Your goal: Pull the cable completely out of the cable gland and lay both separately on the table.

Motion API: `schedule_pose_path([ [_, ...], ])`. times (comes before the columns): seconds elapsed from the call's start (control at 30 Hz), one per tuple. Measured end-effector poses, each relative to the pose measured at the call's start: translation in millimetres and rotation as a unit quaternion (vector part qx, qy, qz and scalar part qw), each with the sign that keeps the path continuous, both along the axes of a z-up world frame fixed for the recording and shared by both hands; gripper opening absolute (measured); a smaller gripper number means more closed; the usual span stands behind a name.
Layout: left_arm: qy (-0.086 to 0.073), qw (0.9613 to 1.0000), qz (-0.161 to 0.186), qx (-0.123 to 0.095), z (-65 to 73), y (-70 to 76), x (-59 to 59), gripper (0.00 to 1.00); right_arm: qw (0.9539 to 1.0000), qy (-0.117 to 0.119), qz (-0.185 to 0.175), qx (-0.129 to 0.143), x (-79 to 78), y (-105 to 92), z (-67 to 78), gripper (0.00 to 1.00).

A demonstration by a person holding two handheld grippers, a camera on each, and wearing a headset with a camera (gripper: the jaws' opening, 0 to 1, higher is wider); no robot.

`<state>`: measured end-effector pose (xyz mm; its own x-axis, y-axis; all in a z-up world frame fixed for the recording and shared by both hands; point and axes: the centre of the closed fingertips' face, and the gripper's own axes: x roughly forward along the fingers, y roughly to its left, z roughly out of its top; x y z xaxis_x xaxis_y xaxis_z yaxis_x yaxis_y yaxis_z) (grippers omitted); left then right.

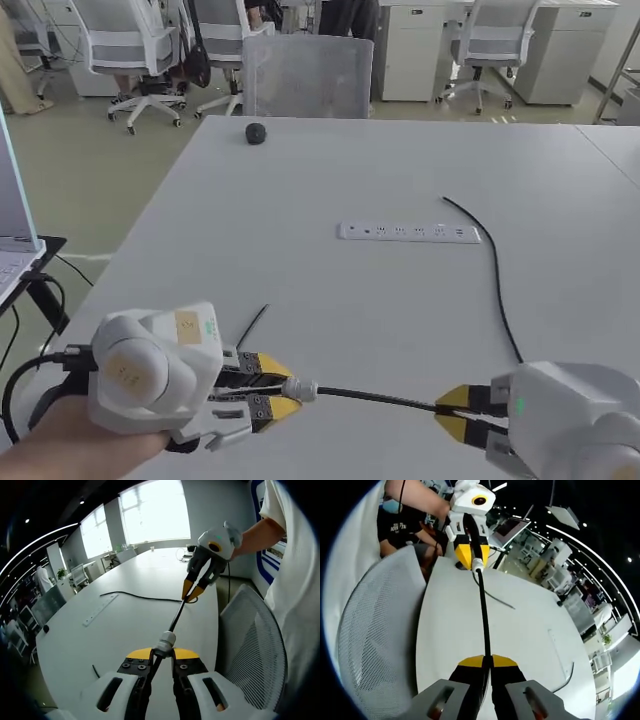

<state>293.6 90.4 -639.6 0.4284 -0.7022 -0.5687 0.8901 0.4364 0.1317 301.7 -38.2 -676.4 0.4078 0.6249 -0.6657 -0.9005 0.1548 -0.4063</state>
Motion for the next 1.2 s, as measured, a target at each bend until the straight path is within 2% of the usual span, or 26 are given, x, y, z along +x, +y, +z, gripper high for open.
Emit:
schedule_pose_path([
  [0.23,-0.002,1.0,-0.002,0.001,0.3,-3.8,-0.8,0.15,0.9999,-0.004,0.0,-0.014,0.3,-3.7,-4.1,0.0],
  [0.3,-0.003,1.0,-0.002,0.0,1.2,-3.5,-0.6,0.15,0.9997,-0.014,0.003,-0.017,1.6,-3.1,-2.6,0.0],
  [0.5,-0.003,1.0,0.001,0.002,0.7,-2.3,-1.7,0.15,0.9994,-0.024,0.01,-0.021,0.5,-2.3,-2.8,0.0],
  [0.73,-0.002,1.0,0.002,-0.002,3.3,-0.5,-0.9,0.15,1.0,0.003,-0.001,0.001,-8.5,2.2,-1.3,0.0],
  [0.87,-0.002,1.0,0.0,-0.002,3.3,-2.0,-1.2,0.15,0.9998,0.005,-0.002,0.017,-9.2,5.1,3.8,0.0],
  [0.93,-0.002,1.0,-0.001,0.0,2.9,-2.5,-1.4,0.15,0.9997,0.004,-0.004,0.025,-8.7,7.2,6.2,0.08],
  [1.03,-0.002,1.0,-0.003,0.001,2.1,-4.2,-1.9,0.15,0.9985,0.021,-0.016,0.048,-8.7,13.8,10.3,0.24],
  [1.2,-0.002,1.0,-0.006,0.002,1.6,-6.6,-1.9,0.15,0.9976,0.028,-0.007,0.063,-15.3,27.9,15.4,0.21],
])
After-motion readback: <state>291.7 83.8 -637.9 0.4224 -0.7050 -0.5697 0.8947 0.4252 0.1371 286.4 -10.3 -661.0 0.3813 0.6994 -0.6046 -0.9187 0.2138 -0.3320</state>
